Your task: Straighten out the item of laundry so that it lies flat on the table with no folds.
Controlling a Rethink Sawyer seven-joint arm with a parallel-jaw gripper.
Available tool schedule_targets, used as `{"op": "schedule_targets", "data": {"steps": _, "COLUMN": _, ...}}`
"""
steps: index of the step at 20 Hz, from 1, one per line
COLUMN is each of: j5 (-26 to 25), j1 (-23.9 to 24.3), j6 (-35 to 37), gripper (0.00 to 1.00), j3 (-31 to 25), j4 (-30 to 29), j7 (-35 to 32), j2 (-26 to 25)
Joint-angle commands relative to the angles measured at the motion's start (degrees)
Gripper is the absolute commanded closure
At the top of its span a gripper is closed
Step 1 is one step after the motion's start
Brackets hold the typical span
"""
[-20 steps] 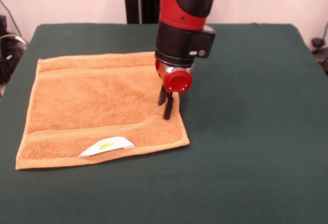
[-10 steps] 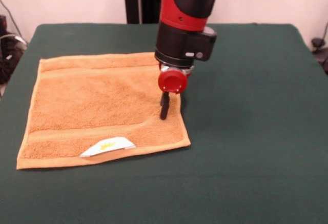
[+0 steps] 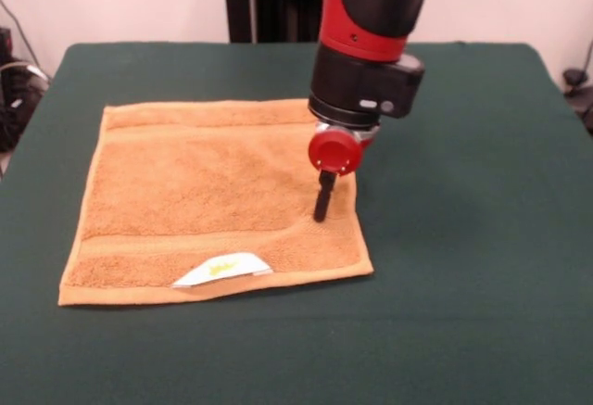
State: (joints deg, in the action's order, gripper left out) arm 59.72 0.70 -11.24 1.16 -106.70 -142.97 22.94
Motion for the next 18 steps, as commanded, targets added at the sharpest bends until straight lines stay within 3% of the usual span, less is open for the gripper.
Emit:
{"op": "schedule_targets", "data": {"steps": 1, "j5": 4.09, "j1": -1.44, "j6": 3.66, "gripper": 0.0, "j3": -14.1, "j4": -5.37, "j7": -24.73, "j2": -3.93}}
{"op": "schedule_targets", "data": {"steps": 5, "j5": -0.16, "j1": 2.17, "j6": 3.59, "gripper": 0.0, "j3": -16.13, "j4": -7.76, "j7": -23.88, "j2": -2.77}}
{"op": "schedule_targets", "data": {"steps": 8, "j5": 4.03, "j1": -1.21, "j6": 5.7, "gripper": 0.0, "j3": -12.95, "j4": -7.91, "j7": -22.85, "j2": -1.96}}
{"op": "schedule_targets", "data": {"steps": 10, "j5": 4.79, "j1": -0.7, "j6": 4.3, "gripper": 0.0, "j3": -14.77, "j4": -7.82, "j7": -27.13, "j2": -1.75}}
{"op": "schedule_targets", "data": {"steps": 11, "j5": 9.33, "j1": -3.57, "j6": 6.33, "gripper": 0.0, "j3": -12.58, "j4": -7.4, "j7": -25.98, "j2": -1.55}}
{"op": "schedule_targets", "data": {"steps": 14, "j5": 10.99, "j1": -3.99, "j6": 6.36, "gripper": 0.0, "j3": -12.88, "j4": -7.19, "j7": -26.7, "j2": -1.4}}
{"op": "schedule_targets", "data": {"steps": 18, "j5": 7.93, "j1": -1.75, "j6": 4.78, "gripper": 0.0, "j3": -14.52, "j4": -7.48, "j7": -27.59, "j2": -1.79}}
